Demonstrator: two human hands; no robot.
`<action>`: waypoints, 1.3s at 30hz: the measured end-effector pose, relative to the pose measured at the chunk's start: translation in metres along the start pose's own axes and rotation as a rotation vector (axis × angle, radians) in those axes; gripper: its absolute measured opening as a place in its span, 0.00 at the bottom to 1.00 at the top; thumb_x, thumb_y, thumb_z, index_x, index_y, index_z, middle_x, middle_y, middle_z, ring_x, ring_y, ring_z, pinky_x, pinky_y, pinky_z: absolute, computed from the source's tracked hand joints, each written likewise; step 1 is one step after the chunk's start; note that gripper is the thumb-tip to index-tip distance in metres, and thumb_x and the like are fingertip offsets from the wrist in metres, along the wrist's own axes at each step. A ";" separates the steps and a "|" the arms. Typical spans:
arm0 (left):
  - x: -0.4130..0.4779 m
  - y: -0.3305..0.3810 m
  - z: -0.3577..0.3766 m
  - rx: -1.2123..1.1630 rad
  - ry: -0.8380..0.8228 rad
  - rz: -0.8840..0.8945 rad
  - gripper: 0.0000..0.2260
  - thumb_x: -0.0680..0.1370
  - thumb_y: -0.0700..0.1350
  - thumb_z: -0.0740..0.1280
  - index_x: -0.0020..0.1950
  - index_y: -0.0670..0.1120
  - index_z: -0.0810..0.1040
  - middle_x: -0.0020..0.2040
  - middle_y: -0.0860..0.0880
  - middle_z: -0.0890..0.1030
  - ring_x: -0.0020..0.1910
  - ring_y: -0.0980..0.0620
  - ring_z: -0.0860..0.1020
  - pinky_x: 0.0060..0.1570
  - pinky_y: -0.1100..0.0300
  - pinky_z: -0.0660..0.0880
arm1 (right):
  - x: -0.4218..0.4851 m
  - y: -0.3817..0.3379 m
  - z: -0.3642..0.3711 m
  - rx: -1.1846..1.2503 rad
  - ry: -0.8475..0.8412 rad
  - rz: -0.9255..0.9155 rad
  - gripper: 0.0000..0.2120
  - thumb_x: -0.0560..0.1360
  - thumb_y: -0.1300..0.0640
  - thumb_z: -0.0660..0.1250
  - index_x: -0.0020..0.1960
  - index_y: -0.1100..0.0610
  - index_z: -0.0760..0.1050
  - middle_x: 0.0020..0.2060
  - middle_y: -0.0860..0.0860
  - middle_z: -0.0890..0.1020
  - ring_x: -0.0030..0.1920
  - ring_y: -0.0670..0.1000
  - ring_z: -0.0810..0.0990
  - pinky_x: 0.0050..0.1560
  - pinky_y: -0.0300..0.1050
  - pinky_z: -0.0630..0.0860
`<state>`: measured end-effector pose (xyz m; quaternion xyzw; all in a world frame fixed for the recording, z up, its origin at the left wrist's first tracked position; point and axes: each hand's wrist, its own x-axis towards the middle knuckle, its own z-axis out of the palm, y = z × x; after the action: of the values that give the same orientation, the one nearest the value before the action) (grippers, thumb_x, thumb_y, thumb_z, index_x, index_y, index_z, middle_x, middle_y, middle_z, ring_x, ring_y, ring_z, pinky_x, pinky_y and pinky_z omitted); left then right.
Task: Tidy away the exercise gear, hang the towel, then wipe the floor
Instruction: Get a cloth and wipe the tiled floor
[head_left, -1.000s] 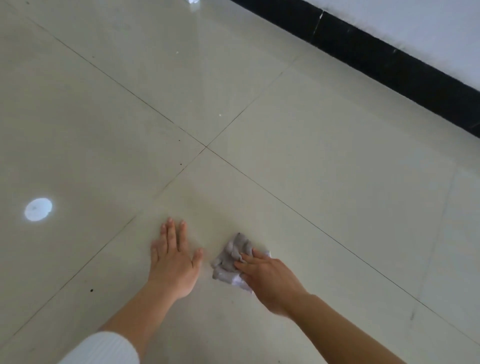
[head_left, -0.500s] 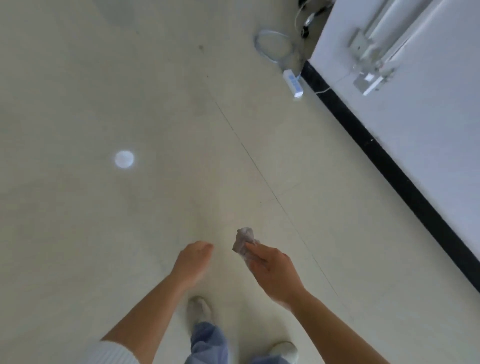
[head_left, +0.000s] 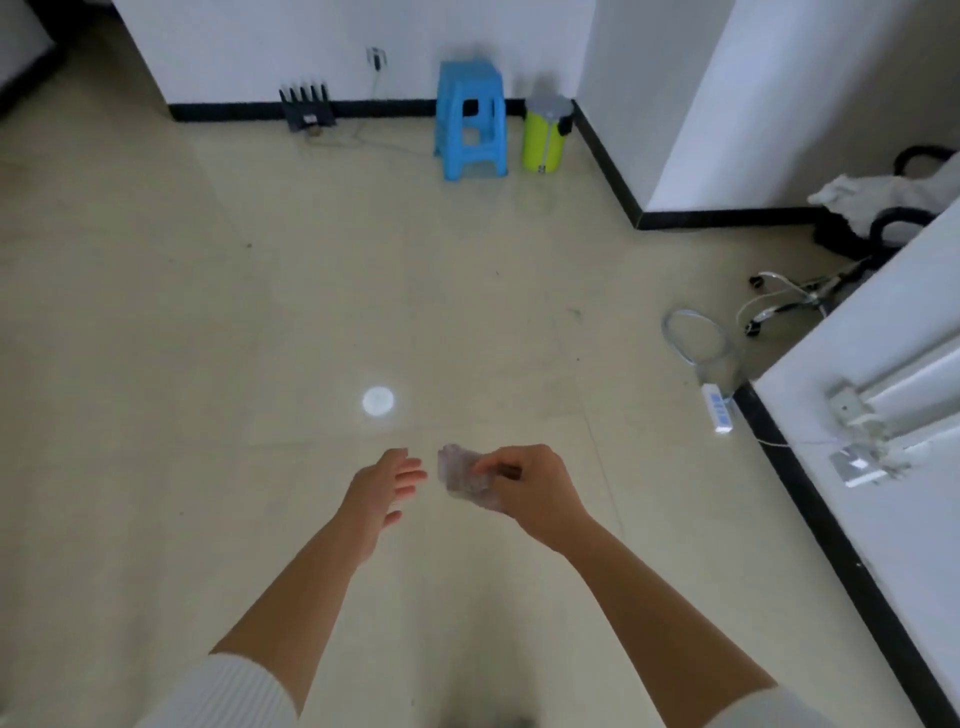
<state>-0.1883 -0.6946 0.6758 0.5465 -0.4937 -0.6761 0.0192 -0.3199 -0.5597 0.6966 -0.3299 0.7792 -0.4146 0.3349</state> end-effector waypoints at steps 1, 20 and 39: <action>0.003 0.019 -0.007 0.012 -0.017 -0.011 0.21 0.79 0.58 0.55 0.56 0.47 0.80 0.55 0.50 0.81 0.58 0.49 0.74 0.60 0.47 0.62 | 0.015 -0.014 -0.005 -0.033 -0.012 -0.044 0.11 0.69 0.66 0.66 0.40 0.54 0.85 0.34 0.49 0.84 0.37 0.52 0.81 0.39 0.44 0.74; 0.219 0.396 -0.025 0.234 0.142 0.481 0.04 0.76 0.42 0.68 0.42 0.44 0.79 0.35 0.48 0.73 0.34 0.54 0.69 0.32 0.66 0.64 | 0.456 -0.150 -0.109 -0.073 -0.036 -0.313 0.19 0.65 0.69 0.68 0.37 0.44 0.81 0.37 0.42 0.84 0.41 0.45 0.82 0.44 0.38 0.77; 0.611 0.814 -0.101 0.638 0.107 0.631 0.05 0.75 0.42 0.67 0.44 0.42 0.81 0.35 0.49 0.75 0.33 0.55 0.69 0.34 0.62 0.64 | 1.001 -0.306 -0.177 0.026 -0.223 -0.082 0.08 0.62 0.62 0.75 0.34 0.55 0.75 0.31 0.53 0.74 0.36 0.50 0.71 0.39 0.46 0.67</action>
<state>-0.7752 -1.5220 0.8048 0.3820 -0.8182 -0.4220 0.0807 -0.9469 -1.4111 0.7894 -0.4009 0.7176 -0.3987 0.4066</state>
